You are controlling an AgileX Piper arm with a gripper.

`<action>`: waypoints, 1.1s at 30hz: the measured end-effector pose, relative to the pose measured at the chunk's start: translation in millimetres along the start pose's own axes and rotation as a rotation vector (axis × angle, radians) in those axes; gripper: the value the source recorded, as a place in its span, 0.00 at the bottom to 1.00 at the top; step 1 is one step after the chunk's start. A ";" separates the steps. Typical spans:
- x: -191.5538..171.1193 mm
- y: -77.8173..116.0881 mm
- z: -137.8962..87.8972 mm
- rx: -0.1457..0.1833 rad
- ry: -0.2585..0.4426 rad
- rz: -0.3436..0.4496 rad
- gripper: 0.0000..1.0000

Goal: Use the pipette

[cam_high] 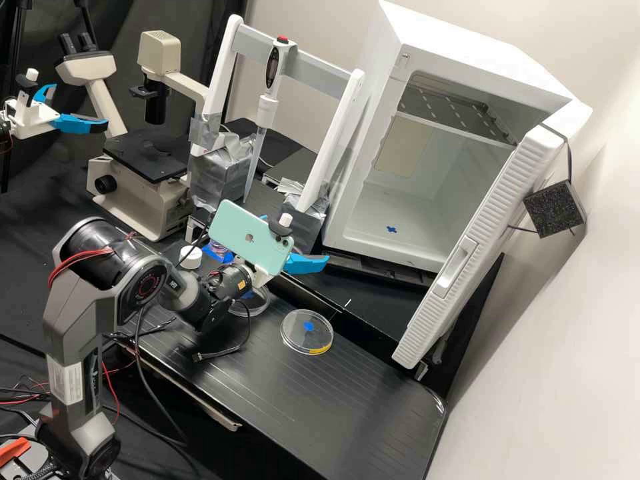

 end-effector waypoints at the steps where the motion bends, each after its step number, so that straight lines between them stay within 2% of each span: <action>1: 0.0 0.0 0.0 0.000 0.000 0.000 1.00; 9: 0.0 0.0 0.0 0.000 0.000 0.000 1.00; 13: -12.4 0.6 0.1 -0.001 -0.001 0.000 1.00; 18: -38.8 13.8 -13.4 0.004 0.053 0.047 1.00; 21: -53.6 28.2 -32.1 -0.001 0.134 0.105 1.00; 23: -63.0 35.8 -49.1 0.009 0.201 0.137 1.00; 26: -70.1 43.4 -71.6 -0.003 0.290 0.166 1.00; 29: -69.1 50.8 -93.8 -0.015 0.344 0.179 1.00; 33: -62.5 58.6 -125.3 -0.052 0.379 0.178 1.00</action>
